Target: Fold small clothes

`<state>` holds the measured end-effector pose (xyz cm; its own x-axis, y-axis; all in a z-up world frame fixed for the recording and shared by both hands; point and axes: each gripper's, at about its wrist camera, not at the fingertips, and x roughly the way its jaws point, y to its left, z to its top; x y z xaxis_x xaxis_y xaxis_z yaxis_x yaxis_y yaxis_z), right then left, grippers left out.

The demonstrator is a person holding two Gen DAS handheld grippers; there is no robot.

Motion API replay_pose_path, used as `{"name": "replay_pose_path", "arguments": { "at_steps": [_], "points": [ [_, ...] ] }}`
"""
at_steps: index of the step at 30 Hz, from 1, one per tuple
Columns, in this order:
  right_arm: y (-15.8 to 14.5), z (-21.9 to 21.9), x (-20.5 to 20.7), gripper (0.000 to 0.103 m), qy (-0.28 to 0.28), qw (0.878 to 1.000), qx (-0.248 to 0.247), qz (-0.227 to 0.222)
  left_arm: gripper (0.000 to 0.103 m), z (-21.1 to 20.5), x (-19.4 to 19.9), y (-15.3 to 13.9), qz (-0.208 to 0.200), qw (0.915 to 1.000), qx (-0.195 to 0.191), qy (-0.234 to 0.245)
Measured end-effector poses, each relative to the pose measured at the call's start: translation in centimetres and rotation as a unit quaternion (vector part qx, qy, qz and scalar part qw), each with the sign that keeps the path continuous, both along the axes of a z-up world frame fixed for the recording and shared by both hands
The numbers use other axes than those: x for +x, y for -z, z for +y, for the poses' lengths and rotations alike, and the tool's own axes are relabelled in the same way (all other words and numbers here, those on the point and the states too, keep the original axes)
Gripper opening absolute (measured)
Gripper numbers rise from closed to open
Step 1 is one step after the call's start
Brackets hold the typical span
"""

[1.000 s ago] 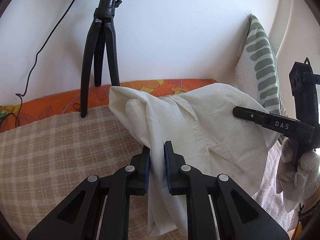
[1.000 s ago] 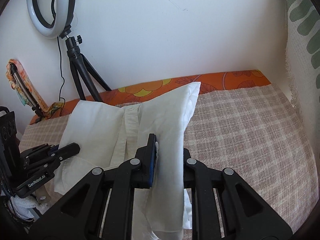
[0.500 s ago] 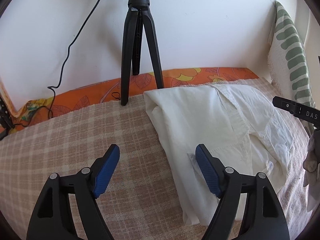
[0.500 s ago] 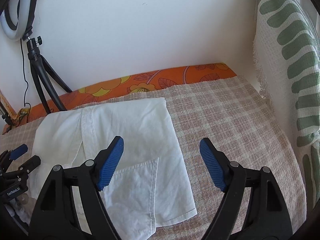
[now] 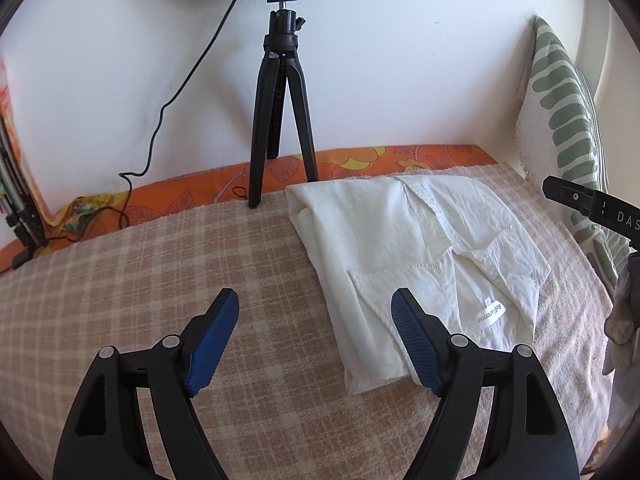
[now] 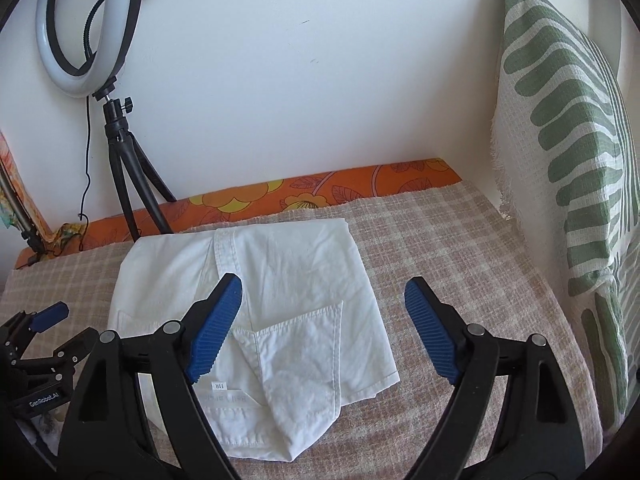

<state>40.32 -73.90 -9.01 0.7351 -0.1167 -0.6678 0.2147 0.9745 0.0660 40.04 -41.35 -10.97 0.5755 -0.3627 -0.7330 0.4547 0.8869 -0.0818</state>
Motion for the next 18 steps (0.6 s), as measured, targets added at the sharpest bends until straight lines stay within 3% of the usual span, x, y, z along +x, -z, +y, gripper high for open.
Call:
{"name": "replay_pose_path", "arguments": {
  "at_steps": [8,14,18],
  "points": [
    [-4.8,2.9,-5.2,0.086,0.000,0.999,-0.018,-0.036,0.078,2.9,-4.2,-4.3,-0.039,0.9992,-0.012,0.004],
    [-8.0,6.0,-9.9,0.097,0.003,0.996,-0.046,-0.071,0.079,6.5,-8.0,-7.4,-0.061,0.9976,-0.031,0.004],
    [-9.4,7.9,-13.2,0.099,0.003,0.996,-0.034,-0.087,0.079,8.9,-10.9,-9.0,-0.085,0.9958,-0.034,0.005]
  ]
}}
